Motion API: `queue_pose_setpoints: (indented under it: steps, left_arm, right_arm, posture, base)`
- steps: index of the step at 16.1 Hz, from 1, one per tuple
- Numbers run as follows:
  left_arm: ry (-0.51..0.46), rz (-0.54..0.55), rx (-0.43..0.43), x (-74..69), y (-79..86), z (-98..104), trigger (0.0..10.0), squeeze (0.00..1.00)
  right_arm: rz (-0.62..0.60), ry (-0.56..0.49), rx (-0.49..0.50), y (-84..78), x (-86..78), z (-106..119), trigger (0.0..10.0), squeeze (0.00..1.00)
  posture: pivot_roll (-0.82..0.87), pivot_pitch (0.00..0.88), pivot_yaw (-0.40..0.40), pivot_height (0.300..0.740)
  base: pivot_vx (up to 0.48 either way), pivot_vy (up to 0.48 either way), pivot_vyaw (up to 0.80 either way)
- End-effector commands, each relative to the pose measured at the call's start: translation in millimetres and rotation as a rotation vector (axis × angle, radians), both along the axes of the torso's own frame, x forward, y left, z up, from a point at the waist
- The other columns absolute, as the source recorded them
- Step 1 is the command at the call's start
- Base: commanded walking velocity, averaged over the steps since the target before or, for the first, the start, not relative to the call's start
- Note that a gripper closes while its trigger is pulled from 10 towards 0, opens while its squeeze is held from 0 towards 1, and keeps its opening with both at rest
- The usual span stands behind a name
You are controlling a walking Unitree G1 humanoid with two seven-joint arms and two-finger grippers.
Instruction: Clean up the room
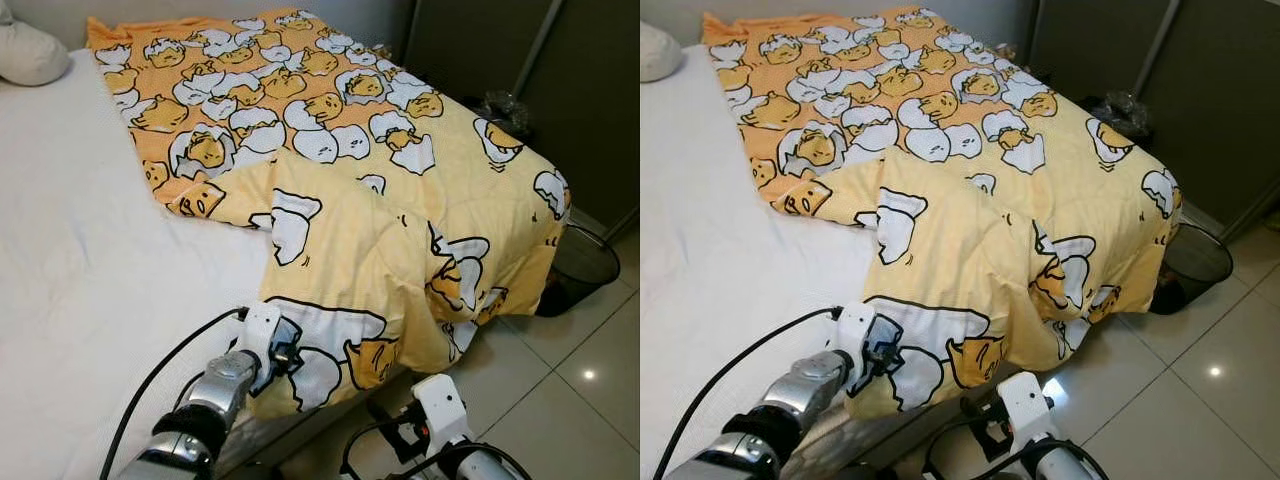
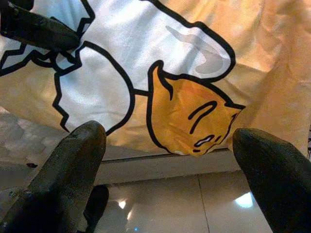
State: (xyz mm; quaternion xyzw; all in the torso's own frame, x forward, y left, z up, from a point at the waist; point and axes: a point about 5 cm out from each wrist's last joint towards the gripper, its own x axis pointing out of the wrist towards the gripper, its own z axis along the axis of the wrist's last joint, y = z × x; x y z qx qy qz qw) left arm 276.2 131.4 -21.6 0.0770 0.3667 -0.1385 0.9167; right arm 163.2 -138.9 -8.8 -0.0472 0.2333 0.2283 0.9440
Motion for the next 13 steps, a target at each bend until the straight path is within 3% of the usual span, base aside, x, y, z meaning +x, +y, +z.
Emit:
queue_pose_setpoints:
  steps: [1, 4, 7, 9, 13]
  left_arm:
    - [-0.002, -0.005, 0.002, -0.2, -1.0, -1, 0.0, 0.0]
    - [-0.043, -0.039, 0.033, 3.0, 3.1, 1, 0.0, 0.0]
    - [-0.048, -0.051, 0.014, 2.8, -2.0, 0, 0.0, 0.0]
    - [-0.055, -0.098, 0.022, 1.9, -5.9, 0, 0.0, 0.0]
    - [-0.06, -0.138, 0.041, -0.6, -4.3, -2, 0.0, 0.0]
  right_arm:
    - [0.009, -0.01, 0.001, 1.1, 1.9, 1, 10.0, 0.0]
    - [-0.106, 0.009, 0.123, 0.9, 12.1, 8, 10.0, 0.0]
    - [-0.084, -0.029, 0.113, 2.1, 20.1, 16, 10.0, 0.0]
    - [-0.131, -0.002, 0.18, 2.5, 21.9, 17, 10.0, 0.0]
    - [-0.11, -0.006, 0.179, 6.6, 24.4, 21, 10.0, 0.0]
  posture:
    - [-0.08, 0.033, 0.022, 0.74]
    - [-0.08, 0.04, 0.026, 0.74]
    - [-0.09, 0.046, 0.022, 0.74]
    - [-0.09, 0.049, 0.021, 0.74]
    - [-0.09, 0.051, 0.025, 0.74]
  base:
    - [0.0, 0.0, 0.0]
    - [0.0, 0.0, 0.0]
    - [0.0, 0.0, 0.0]
    - [0.0, 0.0, 0.0]
    - [0.0, 0.0, 0.0]
